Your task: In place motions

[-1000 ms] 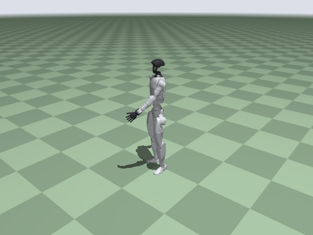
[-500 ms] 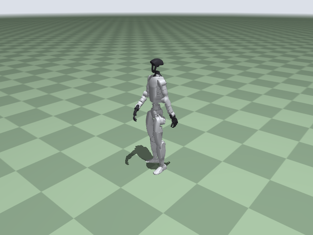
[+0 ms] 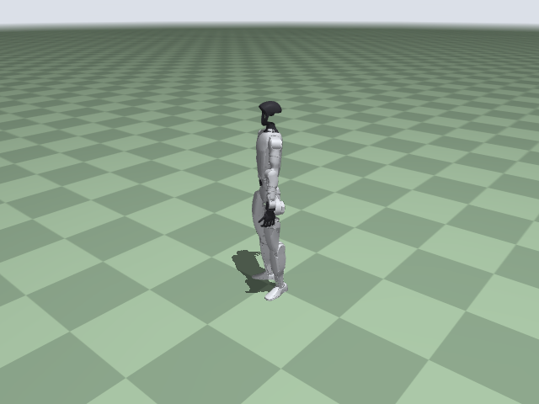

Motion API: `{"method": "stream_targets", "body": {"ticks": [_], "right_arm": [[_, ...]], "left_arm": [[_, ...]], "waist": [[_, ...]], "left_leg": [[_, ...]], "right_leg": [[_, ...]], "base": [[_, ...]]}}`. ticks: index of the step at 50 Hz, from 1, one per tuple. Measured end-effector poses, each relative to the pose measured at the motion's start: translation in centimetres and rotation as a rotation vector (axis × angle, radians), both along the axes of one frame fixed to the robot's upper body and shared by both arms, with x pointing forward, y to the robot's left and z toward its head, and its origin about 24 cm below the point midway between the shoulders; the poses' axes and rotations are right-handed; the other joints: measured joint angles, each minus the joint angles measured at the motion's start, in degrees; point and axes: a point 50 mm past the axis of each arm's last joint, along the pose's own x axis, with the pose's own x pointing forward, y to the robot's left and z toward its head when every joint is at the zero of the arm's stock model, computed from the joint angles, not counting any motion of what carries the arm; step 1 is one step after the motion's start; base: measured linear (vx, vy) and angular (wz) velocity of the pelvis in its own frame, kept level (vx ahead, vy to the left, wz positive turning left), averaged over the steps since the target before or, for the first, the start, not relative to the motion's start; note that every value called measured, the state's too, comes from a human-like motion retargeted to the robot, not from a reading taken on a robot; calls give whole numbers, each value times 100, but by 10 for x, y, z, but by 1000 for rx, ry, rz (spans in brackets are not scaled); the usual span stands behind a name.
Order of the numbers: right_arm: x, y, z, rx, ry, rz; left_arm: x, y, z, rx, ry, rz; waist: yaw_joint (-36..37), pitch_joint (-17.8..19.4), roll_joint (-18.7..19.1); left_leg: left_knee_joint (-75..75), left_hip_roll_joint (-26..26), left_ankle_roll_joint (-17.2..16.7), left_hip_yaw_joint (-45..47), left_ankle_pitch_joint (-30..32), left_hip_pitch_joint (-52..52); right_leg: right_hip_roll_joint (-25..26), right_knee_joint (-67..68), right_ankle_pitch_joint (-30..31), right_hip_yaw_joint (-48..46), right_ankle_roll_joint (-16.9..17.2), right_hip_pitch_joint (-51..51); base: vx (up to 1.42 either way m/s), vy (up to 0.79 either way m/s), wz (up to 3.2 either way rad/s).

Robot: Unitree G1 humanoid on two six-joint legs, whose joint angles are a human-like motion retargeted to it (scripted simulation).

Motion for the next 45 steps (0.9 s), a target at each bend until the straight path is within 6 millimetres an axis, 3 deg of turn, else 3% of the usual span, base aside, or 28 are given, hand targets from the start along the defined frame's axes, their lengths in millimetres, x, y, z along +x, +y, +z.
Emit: {"method": "stream_targets", "body": {"ticks": [5, 10, 15, 20, 33, 45], "right_arm": [[25, 27, -11, 116, -75, -12], [54, 55, -19, 194, -212, 49], [72, 68, -21, 273, -237, 159], [81, 67, -20, 308, -209, 275], [60, 48, -16, 292, -60, 176], [49, 48, -17, 291, -34, 180]], "left_arm": [[-42, -9, 1, -29, 178, 90], [-63, -19, 2, -24, 250, 67], [-67, -27, 1, -13, 265, 14], [-59, -26, 0, 12, 258, -39], [-32, -20, -2, 19, 171, -62], [-44, -20, -1, 11, 215, -69]], "waist": [[-93, -37, 67], [-94, -16, 91], [-29, 6, 99], [72, 57, 48], [267, 129, -81], [257, 126, -89]], "left_leg": [[-48, 32, -19, 196, -31, 75], [-83, 29, -26, 286, -47, 157], [-93, 15, -22, 290, -50, 181], [-85, -19, -6, 191, -29, 164], [-33, -64, 16, -59, 28, 60], [-36, -31, 10, -33, 32, 74]], "right_leg": [[37, 41, 26, 197, -17, -104], [44, 72, 36, 285, -25, -126], [32, 85, 42, 289, -24, -127], [0, 64, 36, 187, -17, -68], [-46, 9, -3, -77, 0, 62], [-17, 18, -9, -57, -6, 64]], "base": [[1, -3, -35], [0, 0, -4], [0, 0, 0], [-1, 1, 12], [-1, 1, 12], [0, 0, 0]]}}
